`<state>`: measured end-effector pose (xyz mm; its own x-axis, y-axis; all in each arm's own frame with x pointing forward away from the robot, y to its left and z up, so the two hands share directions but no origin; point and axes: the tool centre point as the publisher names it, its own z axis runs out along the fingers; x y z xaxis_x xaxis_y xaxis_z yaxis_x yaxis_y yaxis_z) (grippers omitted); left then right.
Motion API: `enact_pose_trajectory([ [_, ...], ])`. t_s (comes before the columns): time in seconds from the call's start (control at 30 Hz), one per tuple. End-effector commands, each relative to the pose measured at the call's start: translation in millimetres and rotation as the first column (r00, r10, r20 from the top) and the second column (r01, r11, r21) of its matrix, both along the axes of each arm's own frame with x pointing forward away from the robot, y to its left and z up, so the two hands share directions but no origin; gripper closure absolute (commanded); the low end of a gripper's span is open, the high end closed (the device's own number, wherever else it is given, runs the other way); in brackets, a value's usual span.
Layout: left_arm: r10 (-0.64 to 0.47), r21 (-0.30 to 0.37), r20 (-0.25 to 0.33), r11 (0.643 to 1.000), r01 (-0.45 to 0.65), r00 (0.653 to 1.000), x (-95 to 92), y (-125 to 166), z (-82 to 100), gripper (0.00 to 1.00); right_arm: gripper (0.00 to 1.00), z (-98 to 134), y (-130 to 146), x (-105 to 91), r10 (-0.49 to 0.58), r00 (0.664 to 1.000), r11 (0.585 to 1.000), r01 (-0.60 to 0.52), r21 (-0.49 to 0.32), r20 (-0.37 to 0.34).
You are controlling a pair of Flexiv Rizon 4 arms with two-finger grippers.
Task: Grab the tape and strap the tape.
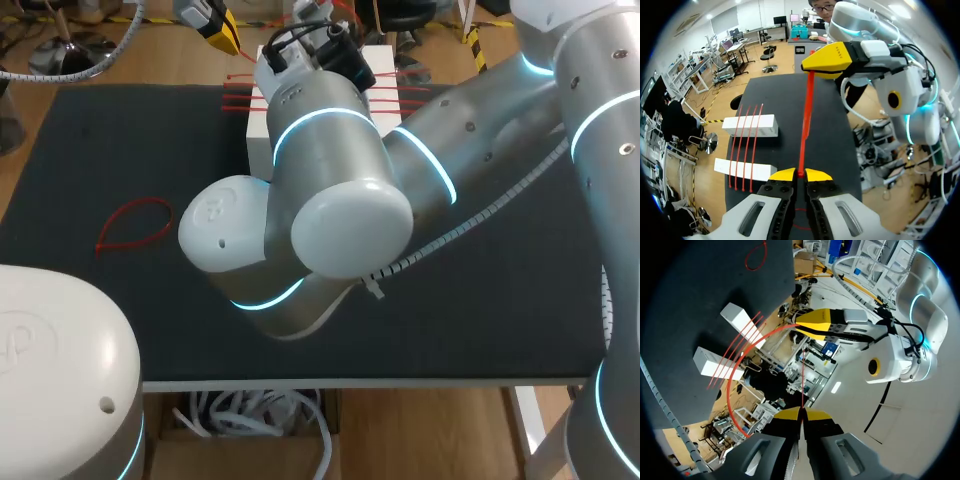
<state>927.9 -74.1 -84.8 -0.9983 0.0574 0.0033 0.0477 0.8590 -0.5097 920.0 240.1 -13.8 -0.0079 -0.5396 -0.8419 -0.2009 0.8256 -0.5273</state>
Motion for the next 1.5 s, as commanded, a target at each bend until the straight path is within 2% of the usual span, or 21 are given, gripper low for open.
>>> enact_pose_trajectory([
  [0.03,0.0,0.005,-0.001,1.0,0.0,1.0,0.3,-0.5,0.9,1.0,1.0,-2.9,8.7,2.8,-0.009,1.0,1.0,0.009,-0.01,0.004],
  [0.87,0.0,0.005,-0.001,1.0,0.0,1.0,0.3,-0.5,0.9,1.0,1.0,-16.1,27.9,5.6,0.0,1.0,0.999,0.0,-0.049,-0.005],
  [1.5,0.0,0.005,-0.001,1.0,0.0,1.0,0.3,-0.5,0.9,1.0,1.0,-20.5,36.1,6.2,0.0,1.0,0.999,-0.001,-0.049,-0.018],
])
